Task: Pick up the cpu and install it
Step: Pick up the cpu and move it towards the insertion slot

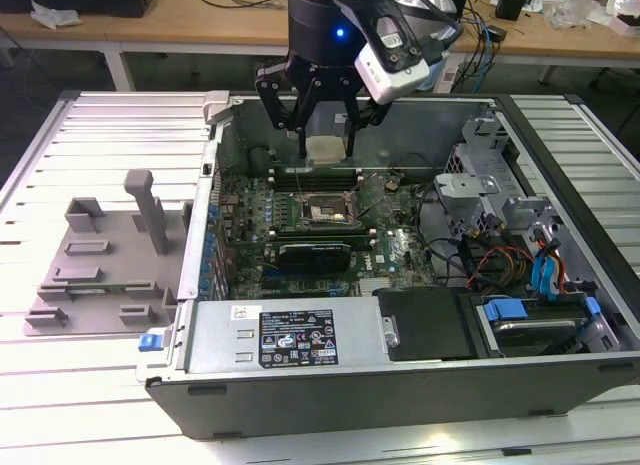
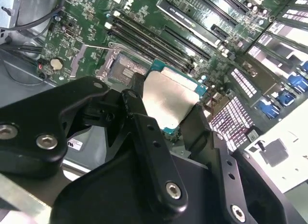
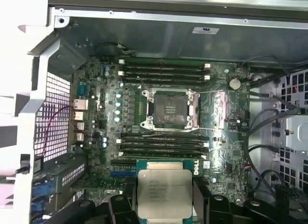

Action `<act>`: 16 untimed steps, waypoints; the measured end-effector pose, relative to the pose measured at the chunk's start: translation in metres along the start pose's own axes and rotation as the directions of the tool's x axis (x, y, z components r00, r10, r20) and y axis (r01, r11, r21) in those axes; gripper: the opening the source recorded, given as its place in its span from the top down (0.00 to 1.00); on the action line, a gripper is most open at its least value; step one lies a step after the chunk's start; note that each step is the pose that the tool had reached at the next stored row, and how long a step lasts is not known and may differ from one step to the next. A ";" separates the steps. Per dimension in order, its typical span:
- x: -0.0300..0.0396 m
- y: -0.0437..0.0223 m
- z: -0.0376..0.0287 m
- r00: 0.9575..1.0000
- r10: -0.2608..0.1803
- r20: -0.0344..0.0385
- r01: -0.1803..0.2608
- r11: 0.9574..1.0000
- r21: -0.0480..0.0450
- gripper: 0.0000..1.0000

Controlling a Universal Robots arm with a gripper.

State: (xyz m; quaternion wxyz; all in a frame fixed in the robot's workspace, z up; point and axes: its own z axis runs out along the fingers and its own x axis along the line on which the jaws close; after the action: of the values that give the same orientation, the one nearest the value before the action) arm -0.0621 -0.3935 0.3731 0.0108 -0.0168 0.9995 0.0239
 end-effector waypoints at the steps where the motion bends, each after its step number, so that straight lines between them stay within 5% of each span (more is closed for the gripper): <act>1: -0.0003 0.0002 0.0007 1.000 0.000 0.000 0.000 1.000 0.000 0.45; 16: -0.0081 0.0124 0.0266 1.000 0.000 0.000 0.000 1.000 0.000 0.45</act>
State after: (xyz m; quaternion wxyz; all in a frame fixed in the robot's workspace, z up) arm -0.0538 -0.3796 0.3473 0.0108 -0.0167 0.9995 0.0239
